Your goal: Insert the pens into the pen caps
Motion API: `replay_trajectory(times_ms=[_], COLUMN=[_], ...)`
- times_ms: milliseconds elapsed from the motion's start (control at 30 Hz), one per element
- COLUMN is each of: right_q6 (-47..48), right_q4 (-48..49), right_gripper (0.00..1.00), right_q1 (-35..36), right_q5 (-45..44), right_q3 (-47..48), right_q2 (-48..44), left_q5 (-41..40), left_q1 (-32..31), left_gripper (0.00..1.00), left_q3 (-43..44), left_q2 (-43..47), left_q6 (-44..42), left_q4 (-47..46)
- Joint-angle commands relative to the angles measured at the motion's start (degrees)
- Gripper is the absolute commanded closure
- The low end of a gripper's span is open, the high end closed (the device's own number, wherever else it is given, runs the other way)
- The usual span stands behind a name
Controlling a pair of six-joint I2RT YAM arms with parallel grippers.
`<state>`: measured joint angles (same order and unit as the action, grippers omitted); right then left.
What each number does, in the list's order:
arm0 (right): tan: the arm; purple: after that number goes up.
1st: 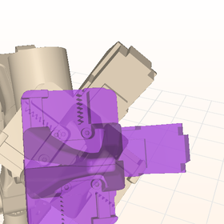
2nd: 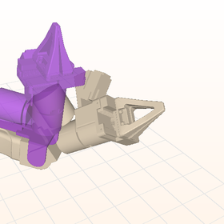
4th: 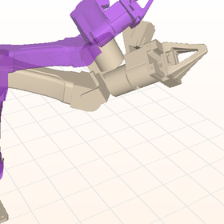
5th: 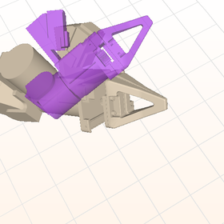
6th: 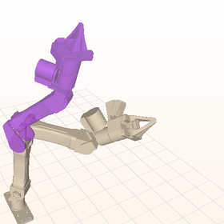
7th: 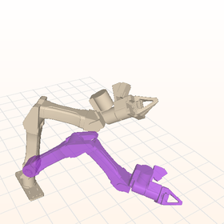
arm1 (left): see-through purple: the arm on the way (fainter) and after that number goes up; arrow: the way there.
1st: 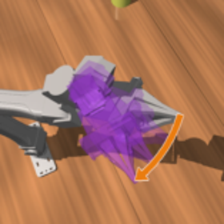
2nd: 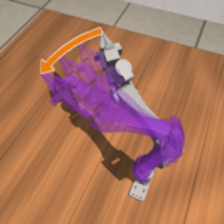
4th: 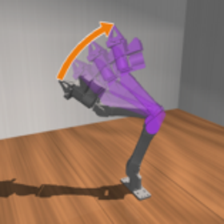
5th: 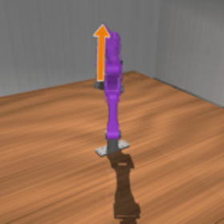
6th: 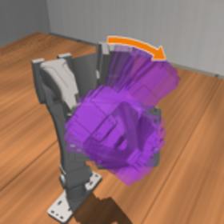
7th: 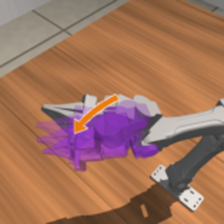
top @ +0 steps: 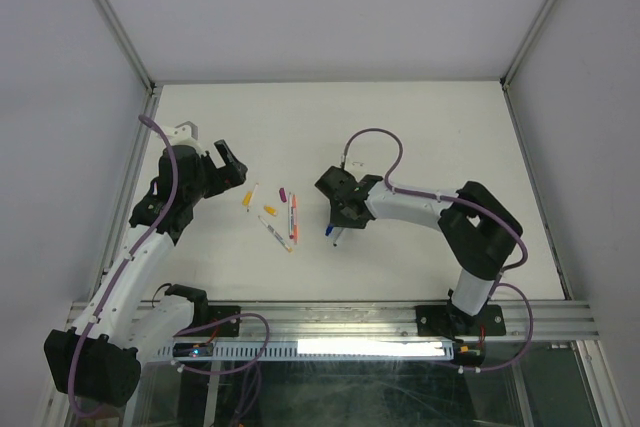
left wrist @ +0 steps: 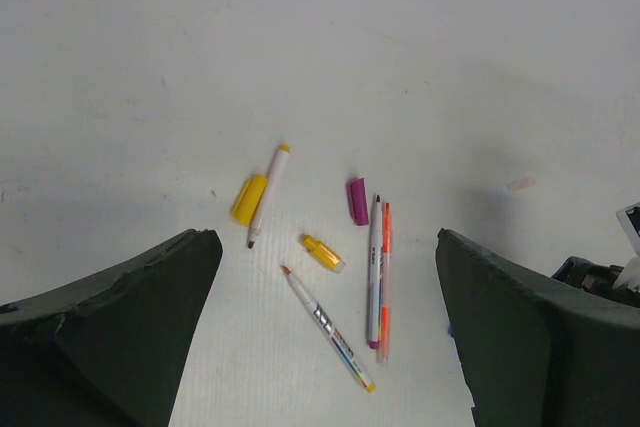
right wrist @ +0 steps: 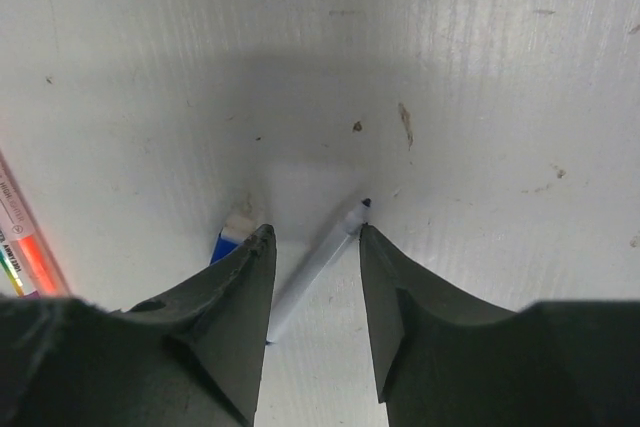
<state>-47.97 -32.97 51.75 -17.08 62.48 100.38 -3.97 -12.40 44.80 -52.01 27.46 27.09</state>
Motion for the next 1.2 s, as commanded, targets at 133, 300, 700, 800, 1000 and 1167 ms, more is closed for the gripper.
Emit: replay_trajectory(times_ms=[133,300,700,800,1000,1167], right_q6=[-1.2,-1.2,-1.3,-1.3,-1.3,-1.8], right_q4=[2.1,1.3,-0.6,-0.5,-0.4,-0.9], right_gripper=[0.59,0.67,0.68,0.68,0.72,0.78], right_q1=[0.3,0.3,0.9,1.5,2.4,2.5], right_q5=[-0.5,-0.9,0.1,0.6,0.9,-0.5], right_q3=[3.6,2.8,-0.3,-0.4,0.2,-0.7], right_q2=[1.5,1.1,-1.2,-0.9,-0.1,-0.6], left_q5=[1.4,1.6,1.5,0.8,0.2,0.0], left_q1=[-0.3,-0.3,-0.3,-0.3,-0.4,-0.3], left_gripper=[0.01,0.01,0.01,0.01,0.01,0.01], left_q3=[1.5,1.5,1.3,1.1,0.9,0.8], left_q2=[0.7,0.7,0.6,0.6,1.0,0.6], left_q6=[-0.9,-0.9,-0.9,-0.7,0.0,1.4], left_q4=[-2.3,-2.3,-2.3,-2.3,-2.3,-2.2])
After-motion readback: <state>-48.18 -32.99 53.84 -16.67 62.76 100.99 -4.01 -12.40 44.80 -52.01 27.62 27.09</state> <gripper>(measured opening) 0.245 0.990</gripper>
